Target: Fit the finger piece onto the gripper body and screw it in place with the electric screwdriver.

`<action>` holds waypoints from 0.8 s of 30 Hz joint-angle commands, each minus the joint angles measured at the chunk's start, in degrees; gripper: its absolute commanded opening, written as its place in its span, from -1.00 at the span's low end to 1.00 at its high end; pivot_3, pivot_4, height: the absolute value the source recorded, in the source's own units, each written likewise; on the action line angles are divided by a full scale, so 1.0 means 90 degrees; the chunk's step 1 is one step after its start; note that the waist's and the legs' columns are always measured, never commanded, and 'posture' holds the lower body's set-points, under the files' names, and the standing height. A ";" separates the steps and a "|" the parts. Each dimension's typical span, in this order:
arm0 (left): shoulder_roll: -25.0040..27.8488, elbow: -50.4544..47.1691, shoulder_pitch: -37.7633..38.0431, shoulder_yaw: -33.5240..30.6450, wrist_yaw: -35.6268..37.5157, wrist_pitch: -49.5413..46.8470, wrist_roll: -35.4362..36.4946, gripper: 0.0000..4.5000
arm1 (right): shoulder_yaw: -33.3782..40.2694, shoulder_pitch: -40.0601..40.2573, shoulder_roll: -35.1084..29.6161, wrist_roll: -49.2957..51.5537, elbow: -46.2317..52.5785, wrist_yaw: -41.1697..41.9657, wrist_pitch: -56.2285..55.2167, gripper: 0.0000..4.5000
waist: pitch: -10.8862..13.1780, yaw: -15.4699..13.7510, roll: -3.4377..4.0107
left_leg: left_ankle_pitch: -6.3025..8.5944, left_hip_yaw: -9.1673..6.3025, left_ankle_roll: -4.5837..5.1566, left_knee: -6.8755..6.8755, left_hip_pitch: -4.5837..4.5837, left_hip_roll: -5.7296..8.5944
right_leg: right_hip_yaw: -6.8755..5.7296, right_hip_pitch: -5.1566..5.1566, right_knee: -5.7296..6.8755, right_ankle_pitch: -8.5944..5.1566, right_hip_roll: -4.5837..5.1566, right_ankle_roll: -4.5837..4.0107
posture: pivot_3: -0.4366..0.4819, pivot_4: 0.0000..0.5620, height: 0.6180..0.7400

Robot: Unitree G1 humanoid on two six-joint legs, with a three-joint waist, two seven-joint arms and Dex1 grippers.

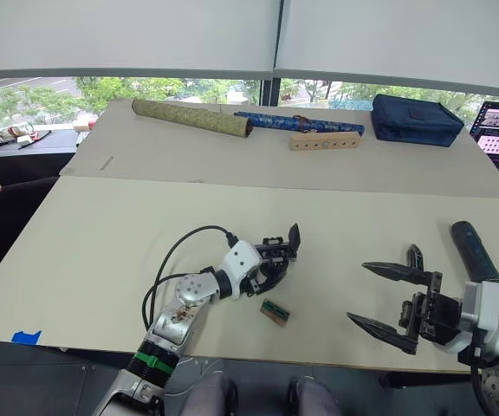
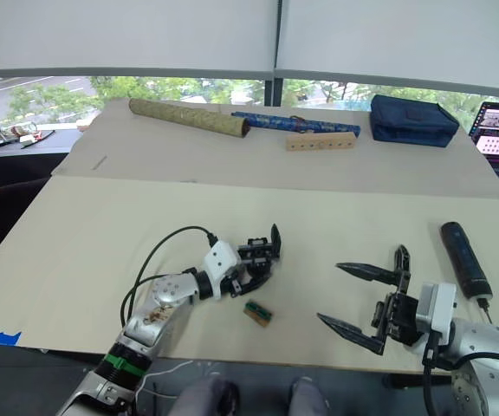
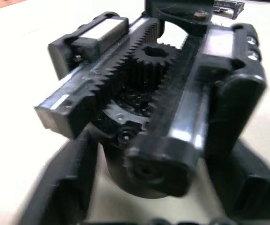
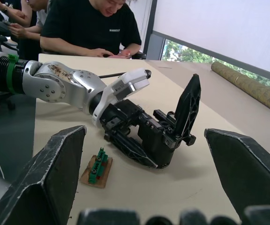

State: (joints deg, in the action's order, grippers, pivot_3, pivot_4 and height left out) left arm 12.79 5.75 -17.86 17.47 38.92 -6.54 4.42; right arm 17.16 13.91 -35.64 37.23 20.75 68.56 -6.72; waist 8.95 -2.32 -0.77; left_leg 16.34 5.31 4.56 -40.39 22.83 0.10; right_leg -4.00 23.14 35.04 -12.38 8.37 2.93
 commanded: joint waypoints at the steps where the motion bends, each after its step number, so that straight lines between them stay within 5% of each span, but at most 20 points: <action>1: 0.0068 -0.0046 -0.0023 -0.0074 0.0067 -0.0162 0.0036 0.99 | 0.0039 -0.0006 -0.0054 0.0048 0.0232 -0.0032 -0.0003 1.00 | -0.0001 0.0005 0.0001 | 0.0000 0.0000 0.0000 0.0000 0.0000 0.0000 | 0.0000 0.0000 0.0000 0.0000 0.0000 0.0000 | -0.05 -0.47 0.90; 11: 0.0944 -0.0123 -0.0169 -0.0449 0.1193 -0.0399 0.0615 0.99 | 0.0062 0.0173 -0.0033 0.0081 0.0185 0.0074 -0.0111 1.00 | -0.0005 0.0083 0.0008 | -0.0004 0.0000 -0.0008 0.0002 -0.0001 -0.0005 | 0.0000 0.0005 0.0004 -0.0001 -0.0007 -0.0001 | -0.05 -0.47 0.90; 15: 0.1161 0.0444 -0.0670 -0.0427 0.2248 -0.0326 0.0931 0.99 | 0.0087 0.0265 -0.0031 0.0094 0.0173 0.0114 -0.0125 1.00 | -0.0004 0.0044 0.0007 | -0.0004 0.0001 -0.0007 -0.0002 0.0000 -0.0001 | -0.0002 0.0002 0.0004 -0.0001 -0.0004 0.0000 | -0.05 -0.47 0.90; 24: 0.0647 0.2701 -0.2083 -0.0275 0.3421 0.1036 0.0694 0.99 | 0.0120 0.0320 -0.0069 0.0088 0.0236 0.0098 -0.0061 1.00 | -0.0004 0.0015 0.0007 | -0.0002 0.0008 -0.0002 -0.0022 0.0016 0.0007 | -0.0007 0.0004 0.0000 -0.0001 -0.0013 0.0003 | -0.05 -0.47 0.90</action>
State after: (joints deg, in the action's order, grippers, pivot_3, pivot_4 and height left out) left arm 19.37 28.46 -35.54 14.88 68.14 0.21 10.72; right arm 16.72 16.68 -35.66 37.22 20.94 69.67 -6.78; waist 8.92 -2.18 -0.71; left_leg 16.33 5.37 4.55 -40.65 23.02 0.15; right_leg -4.07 23.19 35.05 -12.40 8.23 2.96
